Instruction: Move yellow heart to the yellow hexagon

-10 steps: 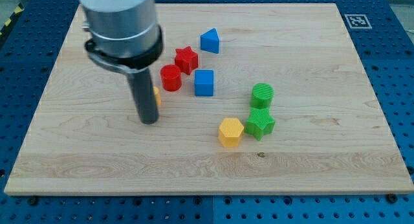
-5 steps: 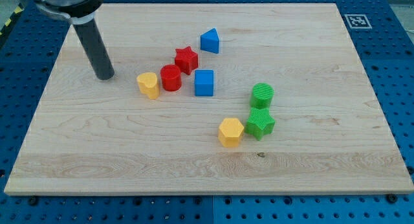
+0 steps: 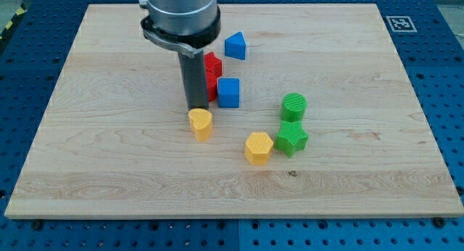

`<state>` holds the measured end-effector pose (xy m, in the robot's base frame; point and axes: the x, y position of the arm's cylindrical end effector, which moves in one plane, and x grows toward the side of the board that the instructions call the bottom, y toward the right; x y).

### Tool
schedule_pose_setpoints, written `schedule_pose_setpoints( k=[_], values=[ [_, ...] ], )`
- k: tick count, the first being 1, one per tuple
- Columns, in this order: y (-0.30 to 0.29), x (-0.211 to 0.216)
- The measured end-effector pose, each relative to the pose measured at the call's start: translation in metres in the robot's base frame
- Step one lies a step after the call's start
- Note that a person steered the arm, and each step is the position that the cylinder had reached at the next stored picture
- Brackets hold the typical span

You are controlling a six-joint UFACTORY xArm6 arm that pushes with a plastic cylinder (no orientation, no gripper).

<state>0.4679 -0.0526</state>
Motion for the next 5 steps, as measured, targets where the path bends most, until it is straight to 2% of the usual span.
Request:
schedule_pose_setpoints(
  k=[1, 2, 3, 4, 5],
  values=[
    [-0.001, 0.003],
    [-0.038, 0.003],
    [-0.049, 0.015],
    [-0.029, 0.037],
    [0.010, 0.034]
  ],
)
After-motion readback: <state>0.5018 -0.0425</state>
